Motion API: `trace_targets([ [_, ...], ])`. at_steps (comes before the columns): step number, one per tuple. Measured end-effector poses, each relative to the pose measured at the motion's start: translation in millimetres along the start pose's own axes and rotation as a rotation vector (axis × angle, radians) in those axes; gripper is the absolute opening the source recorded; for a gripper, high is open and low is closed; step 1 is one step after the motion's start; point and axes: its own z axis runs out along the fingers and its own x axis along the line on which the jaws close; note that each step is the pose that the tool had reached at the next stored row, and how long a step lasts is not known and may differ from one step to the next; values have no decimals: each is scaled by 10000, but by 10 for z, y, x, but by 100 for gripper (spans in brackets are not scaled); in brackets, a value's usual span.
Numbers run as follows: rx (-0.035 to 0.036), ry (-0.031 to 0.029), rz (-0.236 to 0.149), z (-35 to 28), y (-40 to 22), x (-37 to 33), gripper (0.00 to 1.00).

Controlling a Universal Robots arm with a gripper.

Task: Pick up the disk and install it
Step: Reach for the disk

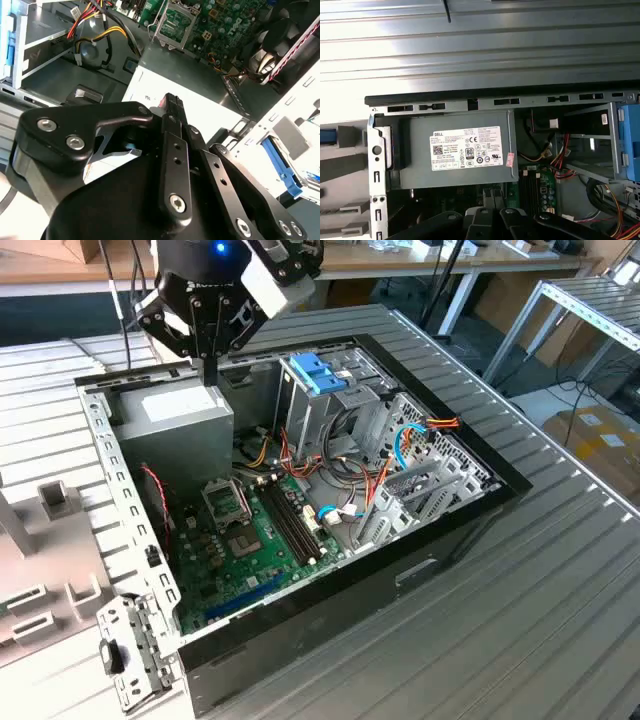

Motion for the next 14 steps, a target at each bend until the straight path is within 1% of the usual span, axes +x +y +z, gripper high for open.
trace_targets([
  [9,0,0,0,0,-1,20,11],
  [14,0,0,-1,-1,-4,49,11],
])
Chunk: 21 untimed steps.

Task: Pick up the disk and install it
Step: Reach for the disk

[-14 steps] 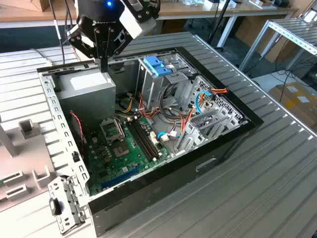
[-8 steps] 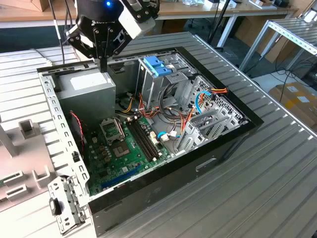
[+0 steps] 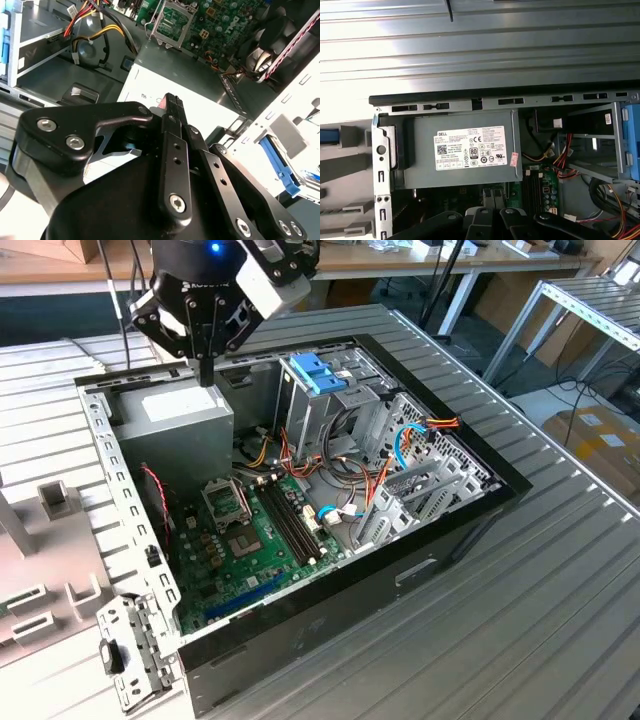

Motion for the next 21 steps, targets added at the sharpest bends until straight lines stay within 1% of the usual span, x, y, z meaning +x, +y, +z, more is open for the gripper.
trace_targets([
  [6,0,0,1,-1,-2,27,11],
  [9,0,0,1,-2,-4,55,11],
  [13,0,0,1,-3,-9,115,11],
  [21,0,0,0,-5,-14,182,11],
])
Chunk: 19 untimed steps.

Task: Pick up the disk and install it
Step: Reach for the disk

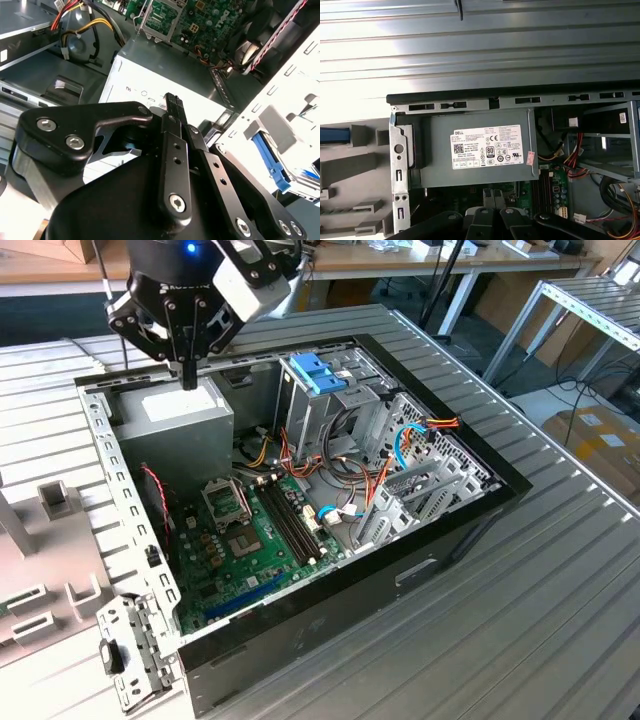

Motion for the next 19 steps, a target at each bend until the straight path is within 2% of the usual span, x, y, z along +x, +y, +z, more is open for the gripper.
trace_targets([
  [19,0,0,0,-3,-10,127,11],
])
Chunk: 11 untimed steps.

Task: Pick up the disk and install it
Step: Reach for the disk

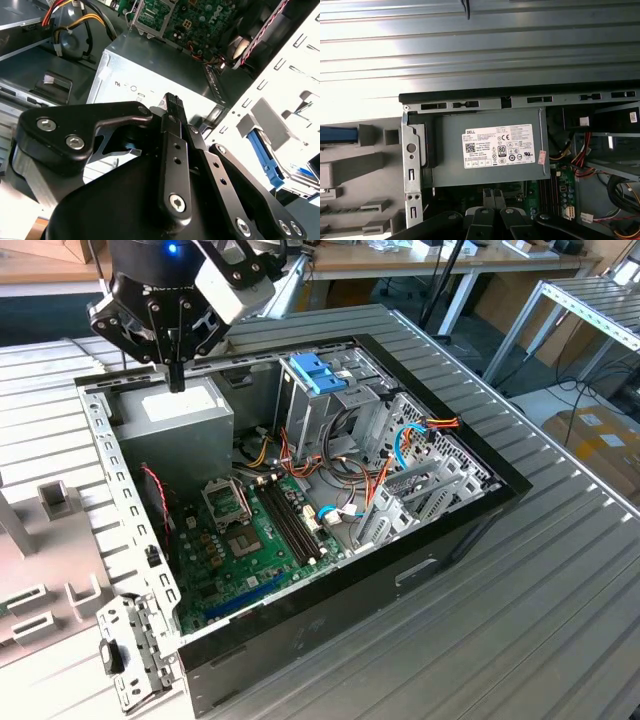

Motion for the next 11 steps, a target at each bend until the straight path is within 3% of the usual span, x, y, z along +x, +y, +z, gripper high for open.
trace_targets([
  [11,-1,0,1,-2,-7,95,11],
])
